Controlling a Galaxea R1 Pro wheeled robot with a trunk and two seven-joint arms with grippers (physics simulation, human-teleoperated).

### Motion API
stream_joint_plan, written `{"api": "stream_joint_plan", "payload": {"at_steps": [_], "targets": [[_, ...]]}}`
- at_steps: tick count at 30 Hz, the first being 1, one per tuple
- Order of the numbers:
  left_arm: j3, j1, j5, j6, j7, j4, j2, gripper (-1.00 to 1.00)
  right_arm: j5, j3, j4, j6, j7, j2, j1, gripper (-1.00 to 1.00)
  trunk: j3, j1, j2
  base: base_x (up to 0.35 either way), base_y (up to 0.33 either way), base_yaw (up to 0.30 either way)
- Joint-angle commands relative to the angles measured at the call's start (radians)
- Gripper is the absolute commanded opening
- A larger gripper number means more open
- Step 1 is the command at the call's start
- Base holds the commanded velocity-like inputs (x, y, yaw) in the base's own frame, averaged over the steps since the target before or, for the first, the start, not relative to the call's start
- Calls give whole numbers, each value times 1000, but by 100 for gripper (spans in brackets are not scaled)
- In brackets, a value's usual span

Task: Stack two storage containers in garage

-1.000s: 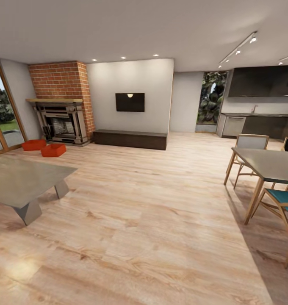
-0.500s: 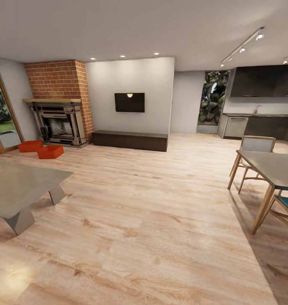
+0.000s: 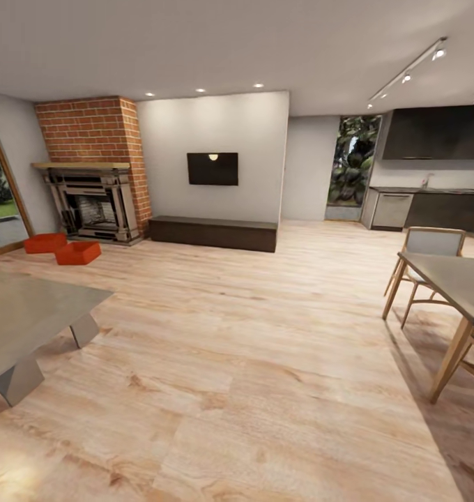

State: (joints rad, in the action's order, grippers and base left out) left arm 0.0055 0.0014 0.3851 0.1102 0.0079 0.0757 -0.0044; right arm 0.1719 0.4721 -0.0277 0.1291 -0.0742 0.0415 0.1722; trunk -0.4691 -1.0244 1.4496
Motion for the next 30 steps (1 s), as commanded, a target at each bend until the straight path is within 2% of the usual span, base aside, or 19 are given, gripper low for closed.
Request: {"api": "stream_joint_plan", "payload": {"at_steps": [1, 16, 30], "targets": [[0, 0, 4, 2, 1, 1, 0, 100, 11, 7, -3, 6, -6, 0, 1, 100, -1, -1, 0, 325, 0, 0], [1, 0, 6, 2, 0, 1, 0, 100, 23, 1, -3, 4, -13, 1, 1, 100, -1, -1, 0, 325, 0, 0], [1, 0, 8, 4, 1, 1, 0, 100, 15, 5, -3, 5, -7, 1, 1, 100, -1, -1, 0, 325, 0, 0]]}}
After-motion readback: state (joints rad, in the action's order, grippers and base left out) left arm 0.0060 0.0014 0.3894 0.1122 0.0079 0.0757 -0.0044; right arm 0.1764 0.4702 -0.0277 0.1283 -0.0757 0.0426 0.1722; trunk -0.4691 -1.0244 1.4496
